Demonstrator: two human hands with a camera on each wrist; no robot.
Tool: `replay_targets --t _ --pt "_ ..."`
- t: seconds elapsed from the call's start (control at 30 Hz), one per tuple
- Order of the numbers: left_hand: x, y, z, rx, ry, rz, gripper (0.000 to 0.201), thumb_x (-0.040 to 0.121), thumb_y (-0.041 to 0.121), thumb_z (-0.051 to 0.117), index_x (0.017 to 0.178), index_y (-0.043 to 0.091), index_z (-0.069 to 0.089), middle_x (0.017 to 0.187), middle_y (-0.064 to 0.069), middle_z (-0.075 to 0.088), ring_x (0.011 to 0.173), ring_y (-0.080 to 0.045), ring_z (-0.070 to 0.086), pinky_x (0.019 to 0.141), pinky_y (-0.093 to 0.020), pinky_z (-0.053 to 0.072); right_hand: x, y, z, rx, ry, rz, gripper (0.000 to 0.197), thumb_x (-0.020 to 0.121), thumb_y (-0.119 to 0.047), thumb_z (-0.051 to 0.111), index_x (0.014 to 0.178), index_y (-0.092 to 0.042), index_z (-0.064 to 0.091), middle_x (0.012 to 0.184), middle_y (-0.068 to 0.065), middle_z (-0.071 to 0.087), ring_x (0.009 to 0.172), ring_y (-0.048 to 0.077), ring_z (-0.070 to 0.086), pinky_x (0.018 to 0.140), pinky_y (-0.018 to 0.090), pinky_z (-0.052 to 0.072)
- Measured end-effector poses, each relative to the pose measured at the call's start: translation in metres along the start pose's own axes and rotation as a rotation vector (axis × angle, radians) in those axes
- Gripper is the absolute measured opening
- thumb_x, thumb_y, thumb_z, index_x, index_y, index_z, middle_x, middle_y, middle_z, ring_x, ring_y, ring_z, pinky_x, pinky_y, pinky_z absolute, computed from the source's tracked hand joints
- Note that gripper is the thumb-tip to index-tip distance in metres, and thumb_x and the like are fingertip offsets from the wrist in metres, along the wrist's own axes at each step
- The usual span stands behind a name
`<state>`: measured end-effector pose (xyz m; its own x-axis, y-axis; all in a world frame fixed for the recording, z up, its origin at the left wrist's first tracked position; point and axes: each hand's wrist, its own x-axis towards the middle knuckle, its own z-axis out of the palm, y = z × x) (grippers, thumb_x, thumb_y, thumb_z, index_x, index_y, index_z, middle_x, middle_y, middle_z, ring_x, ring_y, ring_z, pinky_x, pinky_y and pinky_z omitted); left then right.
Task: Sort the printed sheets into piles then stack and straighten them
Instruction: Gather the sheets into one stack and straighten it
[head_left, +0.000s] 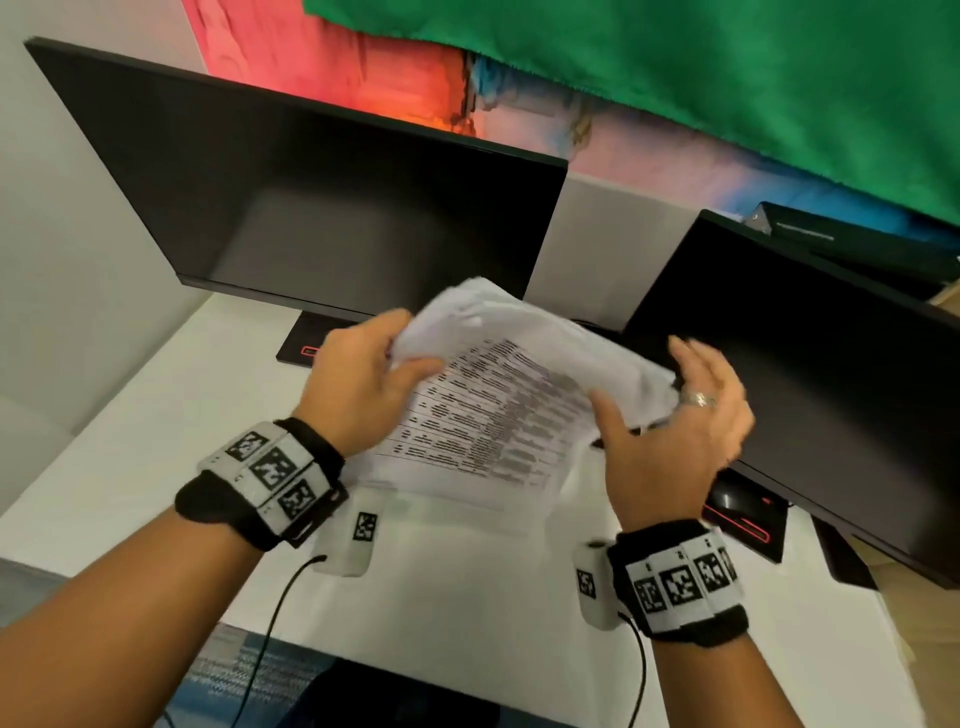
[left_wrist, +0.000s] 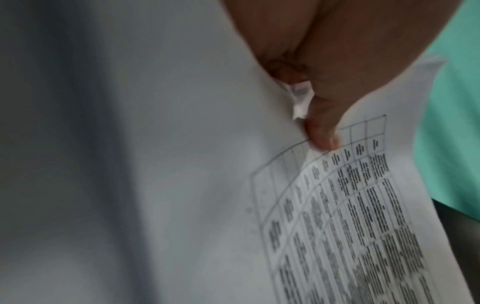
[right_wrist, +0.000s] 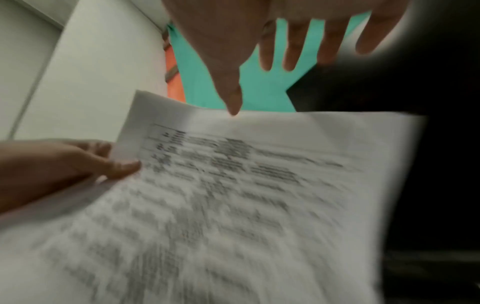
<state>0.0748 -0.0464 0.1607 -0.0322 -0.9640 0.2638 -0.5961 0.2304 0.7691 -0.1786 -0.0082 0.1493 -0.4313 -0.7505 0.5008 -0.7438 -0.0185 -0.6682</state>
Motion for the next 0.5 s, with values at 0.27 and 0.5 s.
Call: replay_targets --t 0.27,0.5 --pt "0.004 -0.013 0.002 -0.867 0.259 -0.213 0.032 0.091 0.002 0.066 0.122 0.003 0.065 0.12 -0.015 0.071 0.111 -0.035 0.068 0.093 -0.054 0.054 -0.031 0.026 0.04 1.085 -0.355 0.938 0.119 0.051 -0.028 0.096 0.15 -0.028 0.031 0.146 0.007 0.05 0.136 0.029 0.048 0.11 0.052 0.038" --pt "-0.011 -0.026 0.051 -1.317 0.058 -0.556 0.042 0.099 0.009 0.053 0.14 0.01 0.051 0.135 -0.017 0.062 0.123 -0.035 0.06 0.098 -0.057 0.05 -0.018 -0.008 0.042 1.402 -0.18 0.975 0.043 0.091 -0.013 0.069 0.132 -0.024 0.063 0.13 0.008 0.067 0.12 0.031 0.063 0.1 0.06 0.048"
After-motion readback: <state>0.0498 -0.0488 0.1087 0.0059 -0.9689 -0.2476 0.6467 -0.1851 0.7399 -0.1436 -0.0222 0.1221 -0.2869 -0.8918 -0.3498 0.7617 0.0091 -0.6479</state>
